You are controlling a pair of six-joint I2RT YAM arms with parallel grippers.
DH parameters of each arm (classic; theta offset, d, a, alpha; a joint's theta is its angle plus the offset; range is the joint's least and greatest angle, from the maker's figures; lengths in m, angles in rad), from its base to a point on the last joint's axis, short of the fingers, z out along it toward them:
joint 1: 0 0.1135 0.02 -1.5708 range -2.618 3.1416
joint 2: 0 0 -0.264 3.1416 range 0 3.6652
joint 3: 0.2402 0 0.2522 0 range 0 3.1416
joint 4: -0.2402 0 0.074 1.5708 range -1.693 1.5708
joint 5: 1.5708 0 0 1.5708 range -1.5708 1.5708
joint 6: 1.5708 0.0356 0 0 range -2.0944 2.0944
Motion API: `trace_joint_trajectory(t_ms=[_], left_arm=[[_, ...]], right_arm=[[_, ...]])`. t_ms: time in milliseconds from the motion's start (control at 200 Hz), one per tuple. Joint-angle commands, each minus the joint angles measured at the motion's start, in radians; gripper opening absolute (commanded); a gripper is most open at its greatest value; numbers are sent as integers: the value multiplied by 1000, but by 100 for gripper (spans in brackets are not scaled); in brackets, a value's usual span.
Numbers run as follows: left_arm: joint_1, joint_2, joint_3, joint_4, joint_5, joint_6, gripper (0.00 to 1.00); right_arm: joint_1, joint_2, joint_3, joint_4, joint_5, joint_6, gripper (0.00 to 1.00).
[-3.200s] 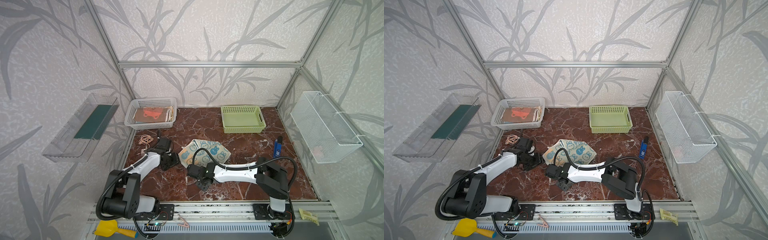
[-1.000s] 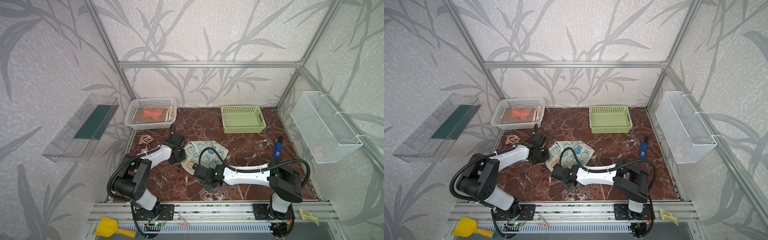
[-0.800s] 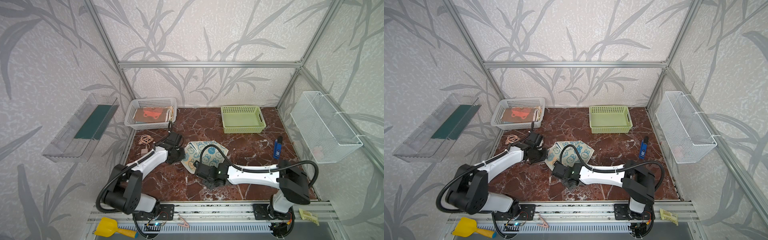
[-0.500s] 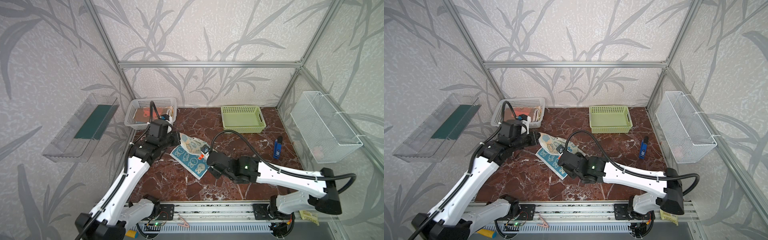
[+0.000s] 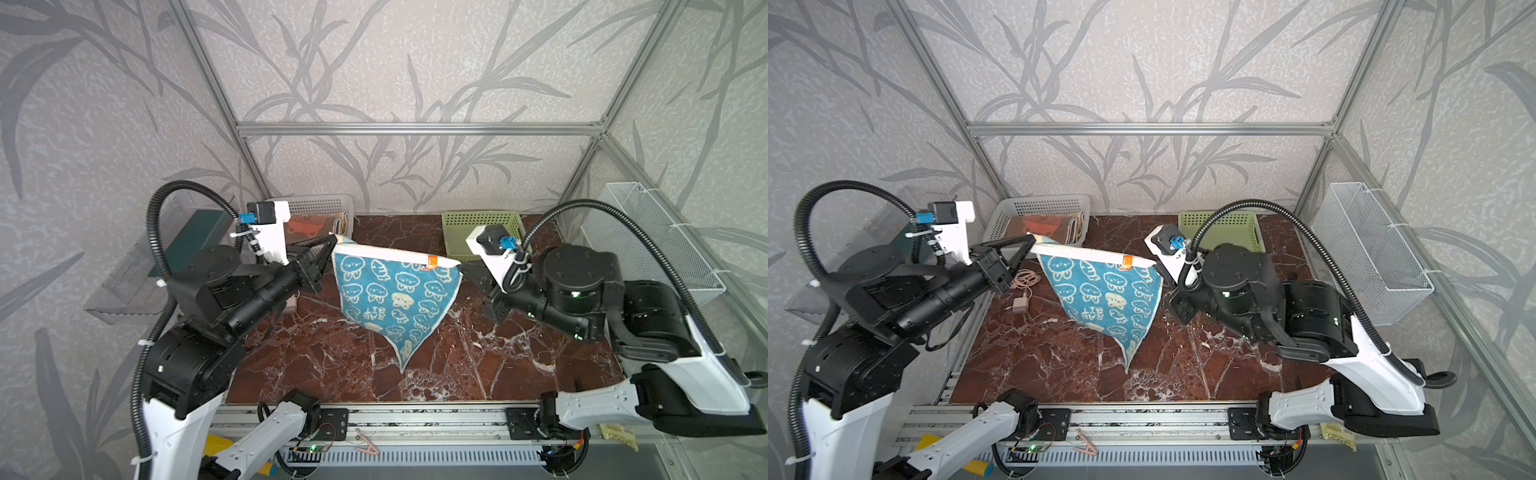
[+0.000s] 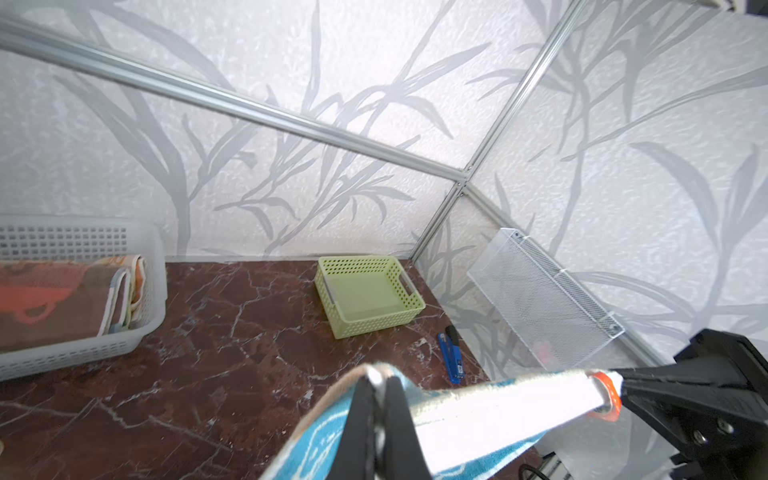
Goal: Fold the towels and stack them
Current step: 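Lift the bunny towel with both grippers and shake it out in the air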
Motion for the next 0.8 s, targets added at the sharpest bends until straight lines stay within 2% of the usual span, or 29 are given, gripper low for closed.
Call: trace_joint_trajectory(t_ms=[0, 120, 175, 225, 320, 465, 550, 640, 710, 800], left_arm=[[8, 35, 68, -16, -42, 13, 0], [8, 63, 118, 9, -55, 37, 0], [8, 86, 128, 8, -76, 42, 0], [8, 123, 142, -9, -95, 50, 0], [10, 221, 172, -57, -129, 67, 0], [53, 371, 102, -5, -98, 67, 0], [135, 457, 2, 133, 1, 5, 0], [188, 575, -64, 280, 14, -12, 0], [207, 684, -76, 377, 0, 8, 0], [222, 838, -53, 458, 6, 27, 0]], right_arm=[[-1, 95, 224, -272, 8, -71, 0], [-2, 189, 462, -363, 23, -120, 0], [-12, 210, 512, -372, 51, -141, 0], [-62, 220, 524, -366, 33, -151, 0], [-288, 232, 478, -341, -169, -144, 0], [-562, 293, 230, -165, -432, -181, 0], [-670, 454, 194, -85, -549, -193, 0], [-720, 681, 292, -48, -548, -225, 0], [-733, 881, 482, -69, -491, -244, 0], [-743, 1157, 825, -129, -443, -262, 0]])
